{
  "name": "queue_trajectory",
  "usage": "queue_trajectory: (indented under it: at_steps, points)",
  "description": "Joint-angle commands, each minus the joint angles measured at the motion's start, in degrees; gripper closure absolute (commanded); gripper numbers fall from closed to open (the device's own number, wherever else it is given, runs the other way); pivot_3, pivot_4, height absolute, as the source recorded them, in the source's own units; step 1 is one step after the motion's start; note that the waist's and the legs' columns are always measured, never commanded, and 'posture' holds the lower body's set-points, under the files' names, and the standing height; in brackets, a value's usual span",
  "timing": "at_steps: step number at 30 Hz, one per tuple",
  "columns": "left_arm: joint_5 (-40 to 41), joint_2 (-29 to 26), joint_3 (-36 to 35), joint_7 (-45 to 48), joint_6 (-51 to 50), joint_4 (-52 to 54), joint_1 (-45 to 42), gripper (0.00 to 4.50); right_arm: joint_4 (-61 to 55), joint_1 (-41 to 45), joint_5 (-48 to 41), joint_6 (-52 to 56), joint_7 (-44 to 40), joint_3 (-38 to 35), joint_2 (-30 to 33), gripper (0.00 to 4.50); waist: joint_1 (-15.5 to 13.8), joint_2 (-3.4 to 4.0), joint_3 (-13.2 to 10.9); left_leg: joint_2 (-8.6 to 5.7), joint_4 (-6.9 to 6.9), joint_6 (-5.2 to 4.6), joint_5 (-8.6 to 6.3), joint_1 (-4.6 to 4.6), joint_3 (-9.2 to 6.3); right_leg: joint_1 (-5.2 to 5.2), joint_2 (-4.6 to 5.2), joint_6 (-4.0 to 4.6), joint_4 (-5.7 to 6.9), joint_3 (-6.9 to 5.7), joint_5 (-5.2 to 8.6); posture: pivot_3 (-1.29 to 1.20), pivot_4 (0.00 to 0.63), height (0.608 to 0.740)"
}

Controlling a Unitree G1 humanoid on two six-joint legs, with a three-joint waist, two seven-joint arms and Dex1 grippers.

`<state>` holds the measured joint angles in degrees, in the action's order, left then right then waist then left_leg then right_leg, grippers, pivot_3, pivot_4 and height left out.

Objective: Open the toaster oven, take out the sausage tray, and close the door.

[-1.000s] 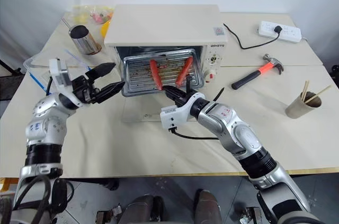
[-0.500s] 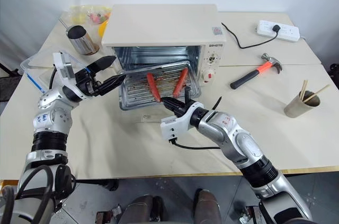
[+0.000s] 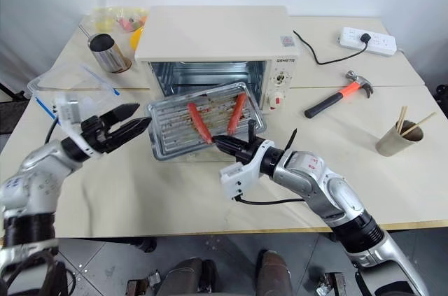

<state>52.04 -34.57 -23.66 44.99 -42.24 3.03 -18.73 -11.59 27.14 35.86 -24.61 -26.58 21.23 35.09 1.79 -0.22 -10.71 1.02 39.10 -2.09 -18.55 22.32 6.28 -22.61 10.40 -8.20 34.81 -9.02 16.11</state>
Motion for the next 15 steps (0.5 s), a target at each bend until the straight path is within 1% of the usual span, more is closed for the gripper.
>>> queue_trajectory:
  at_steps: [1, 2, 4, 6, 8, 11, 15]
  points:
    - [17.6, 1.5, -5.5, -11.7, -12.0, 7.7, 1.9, 0.0, 1.7, 0.9, -0.9, -4.8, 2.7, -2.2, 1.3, 4.44, -0.2, -0.01, 0.0, 0.0, 0.02, 0.0, 0.0, -0.05, -0.04, 0.08, 0.02, 0.0, -0.01, 0.01, 0.0, 0.0, 0.15, 0.74]
    - [22.8, 2.0, -6.3, -15.2, -14.1, 8.1, 2.4, 0.0, 2.2, 1.2, -0.9, -6.2, 3.1, -2.2, 1.5, 4.44, -0.3, -0.01, 0.0, -0.04, 0.05, -0.01, 0.01, -0.08, -0.15, 0.17, 0.04, 0.0, -0.01, 0.03, 0.0, 0.0, 0.15, 0.74]
    - [32.8, 2.3, -5.4, -23.0, -18.3, 9.1, 4.6, 0.0, 3.0, 1.1, -1.3, -9.4, 3.6, -2.2, 2.4, 4.44, -0.2, -0.01, 0.0, -0.07, 0.1, 0.0, 0.02, -0.09, -0.28, 0.25, 0.04, 0.0, -0.02, 0.1, 0.0, 0.0, 0.15, 0.74]
    - [39.3, 2.0, -4.0, -28.1, -20.0, 9.6, 6.3, 0.0, 3.9, 1.1, -1.9, -10.7, 3.3, -2.4, 2.8, 4.44, -0.2, -0.01, 0.0, -0.09, 0.1, 0.01, 0.02, -0.13, -0.32, 0.28, 0.04, 0.0, 0.01, 0.13, 0.0, 0.0, 0.15, 0.74]
    - [44.4, 2.8, -2.7, -32.4, -19.6, 9.6, 8.0, 0.0, 5.2, 1.6, -3.6, -11.2, 2.6, -2.6, 2.8, 4.44, -0.2, -0.01, 0.0, -0.09, 0.09, 0.01, 0.02, -0.13, -0.32, 0.28, 0.03, 0.0, 0.01, 0.12, 0.0, 0.0, 0.15, 0.74]
    - [49.7, 3.4, -0.6, -37.0, -18.3, 9.5, 10.0, 0.0, 5.6, 2.0, -7.0, -10.1, 1.6, -3.5, 1.8, 4.44, -0.2, -0.01, 0.0, -0.1, 0.09, 0.02, 0.03, -0.13, -0.31, 0.28, 0.02, 0.01, 0.0, 0.12, 0.0, 0.0, 0.15, 0.74]
    - [52.8, 4.5, 1.7, -40.9, -15.8, 9.9, 12.6, 0.0, 4.9, 2.1, -9.4, -10.2, 0.4, -4.2, 1.5, 4.44, -0.2, -0.01, 0.0, -0.12, 0.09, 0.02, 0.03, -0.13, -0.3, 0.29, 0.01, 0.02, -0.04, 0.12, 0.01, 0.0, 0.15, 0.74]
